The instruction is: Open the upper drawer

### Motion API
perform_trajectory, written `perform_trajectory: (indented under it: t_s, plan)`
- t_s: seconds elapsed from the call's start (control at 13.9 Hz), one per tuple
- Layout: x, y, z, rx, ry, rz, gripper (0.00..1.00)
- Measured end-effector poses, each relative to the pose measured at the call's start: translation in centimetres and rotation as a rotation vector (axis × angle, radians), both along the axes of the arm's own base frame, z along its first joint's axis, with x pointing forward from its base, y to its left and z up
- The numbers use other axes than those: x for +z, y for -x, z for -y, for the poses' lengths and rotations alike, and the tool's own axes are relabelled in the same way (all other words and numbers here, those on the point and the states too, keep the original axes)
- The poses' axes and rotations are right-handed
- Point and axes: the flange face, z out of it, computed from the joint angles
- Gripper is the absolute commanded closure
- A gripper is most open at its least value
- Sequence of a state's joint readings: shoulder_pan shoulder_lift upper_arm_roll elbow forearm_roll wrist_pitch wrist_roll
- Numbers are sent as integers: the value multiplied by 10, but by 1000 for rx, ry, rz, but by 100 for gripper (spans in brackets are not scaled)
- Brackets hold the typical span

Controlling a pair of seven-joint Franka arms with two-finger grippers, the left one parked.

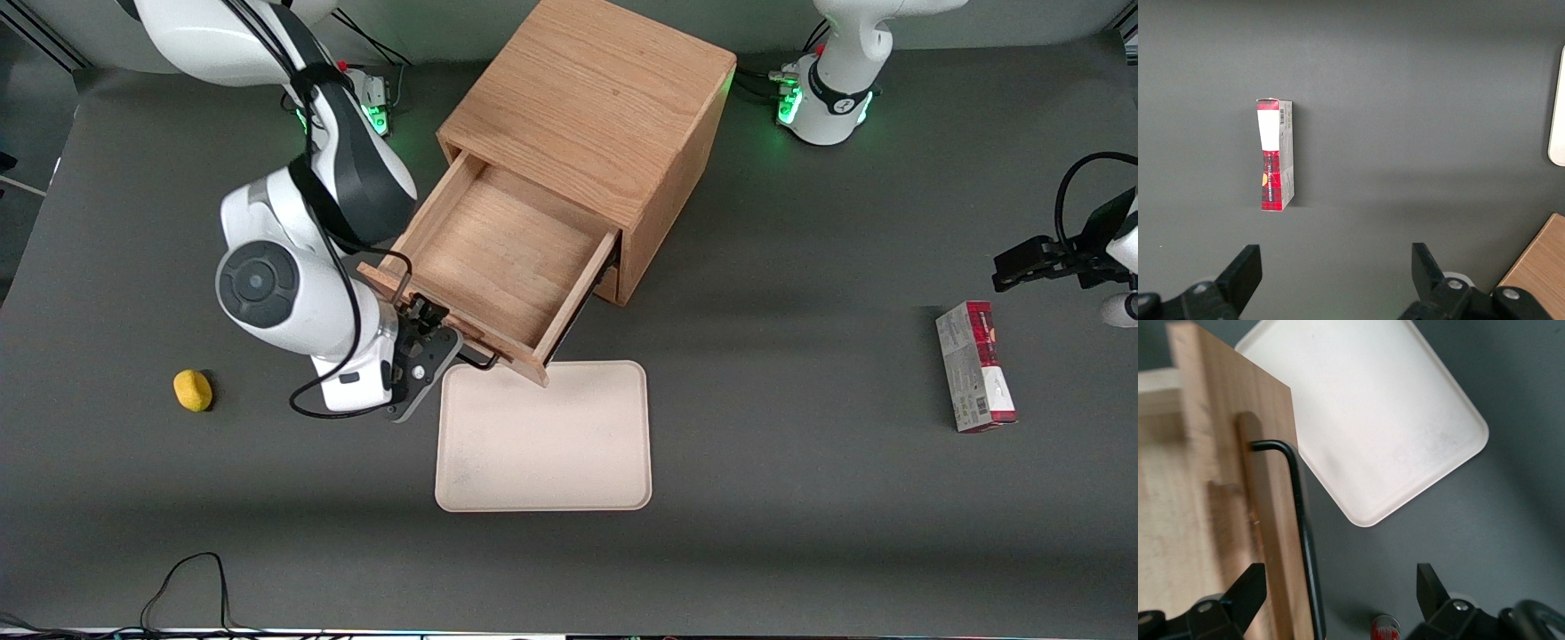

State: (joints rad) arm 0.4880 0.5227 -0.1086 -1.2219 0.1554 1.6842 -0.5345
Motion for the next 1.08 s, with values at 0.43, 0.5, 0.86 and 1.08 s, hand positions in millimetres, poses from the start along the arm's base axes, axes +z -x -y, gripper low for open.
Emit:
perform_trajectory:
  t_s: [0.43,0.5,0.86,1.08]
  plan:
    - [101,9,51,-308,0,62,0]
    - [116,13,67,-386,8,61,0]
    - [149,12,165,-661,58,64,0]
    - [153,13,212,-743,74,63,0]
